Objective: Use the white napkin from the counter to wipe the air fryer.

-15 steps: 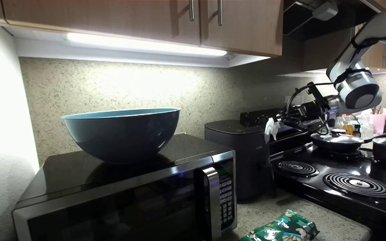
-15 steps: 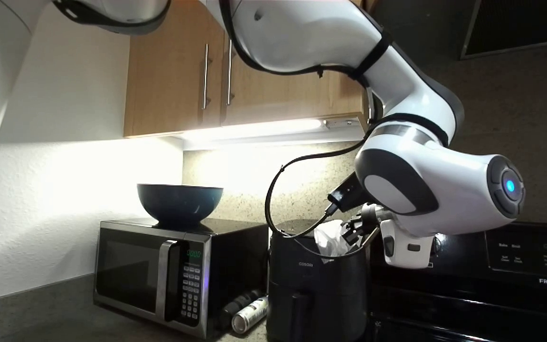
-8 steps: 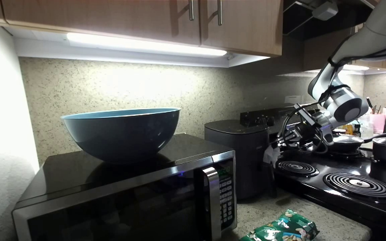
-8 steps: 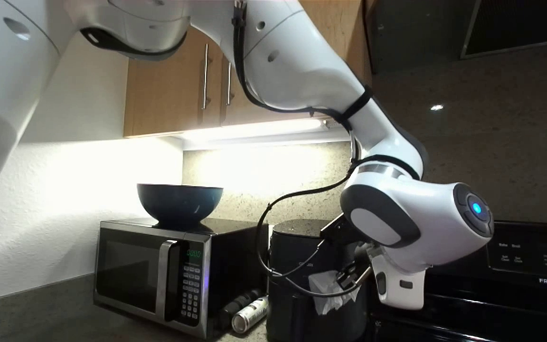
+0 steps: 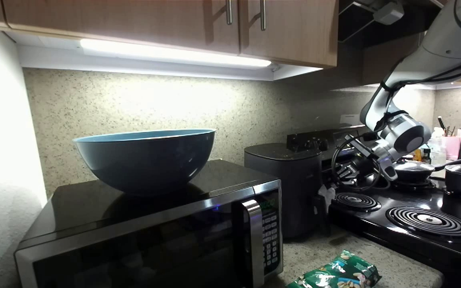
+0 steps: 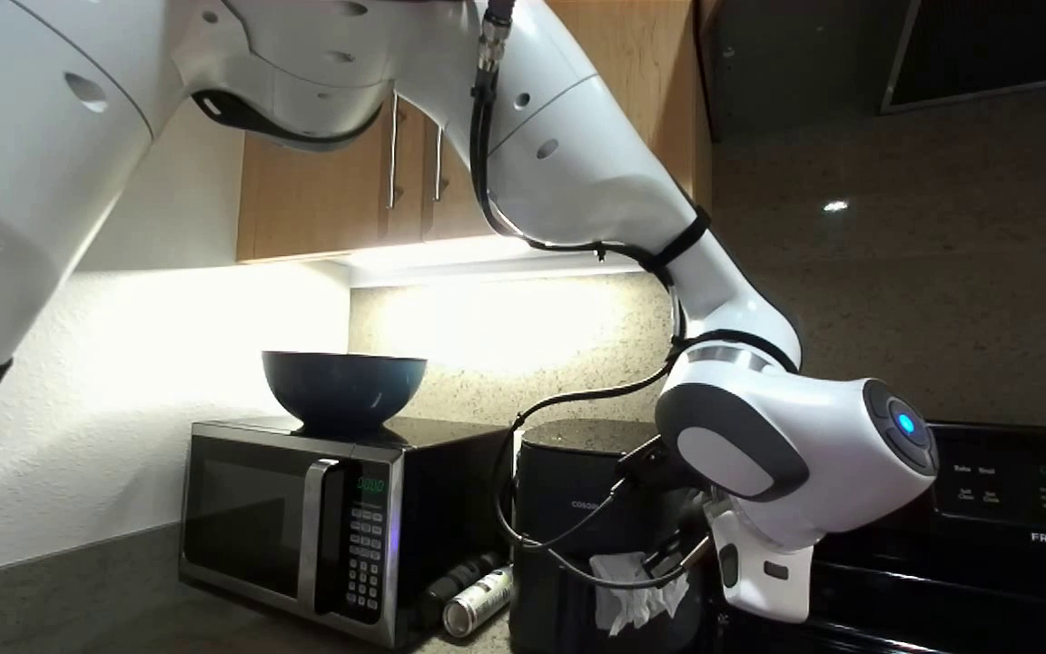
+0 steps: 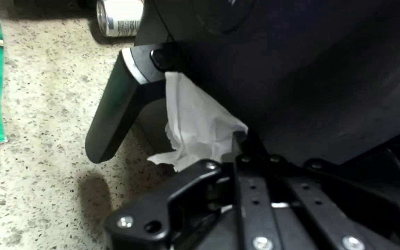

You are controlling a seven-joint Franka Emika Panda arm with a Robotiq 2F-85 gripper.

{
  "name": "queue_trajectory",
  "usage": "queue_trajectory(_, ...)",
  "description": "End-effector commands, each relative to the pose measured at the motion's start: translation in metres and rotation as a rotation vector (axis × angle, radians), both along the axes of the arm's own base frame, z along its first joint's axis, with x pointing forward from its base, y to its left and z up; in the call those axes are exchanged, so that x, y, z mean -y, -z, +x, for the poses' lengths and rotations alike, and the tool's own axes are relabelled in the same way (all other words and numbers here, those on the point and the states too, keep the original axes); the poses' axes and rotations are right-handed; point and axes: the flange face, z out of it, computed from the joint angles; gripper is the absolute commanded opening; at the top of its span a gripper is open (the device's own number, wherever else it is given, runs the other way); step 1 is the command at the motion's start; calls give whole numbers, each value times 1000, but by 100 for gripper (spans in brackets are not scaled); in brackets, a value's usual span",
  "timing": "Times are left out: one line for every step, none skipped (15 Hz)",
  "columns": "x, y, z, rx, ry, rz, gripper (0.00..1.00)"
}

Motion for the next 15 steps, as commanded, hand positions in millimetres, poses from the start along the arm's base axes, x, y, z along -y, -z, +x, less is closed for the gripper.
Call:
queue_trajectory(5, -50, -15, 145, 13, 57, 0)
queue_trajectory(7, -63, -20, 197, 15, 68, 0)
queue_trajectory(9, -74, -24, 240, 16, 81, 0)
queue_trajectory(11, -84, -28, 277, 13, 90, 0)
queue_trajectory(13, -93, -32, 304, 9, 99, 0)
queue_trajectory(14, -99, -35, 316, 6, 109, 0)
queue_trajectory(15, -102, -37, 316, 2, 120, 0)
queue_trajectory(16, -103, -38, 306, -3, 131, 0)
queue_trajectory(15, -101, -38, 294, -8, 140, 0)
queue_trajectory(14, -97, -36, 272, -16, 153, 0)
queue_trajectory(11, -91, -34, 258, -25, 161, 0)
queue_trajectory(6, -84, -29, 242, -43, 167, 0)
queue_trajectory(-3, -75, -22, 230, -67, 167, 0)
queue_trajectory(-10, -69, -17, 227, -83, 161, 0)
queue_trajectory(-19, -66, -10, 232, -103, 154, 0)
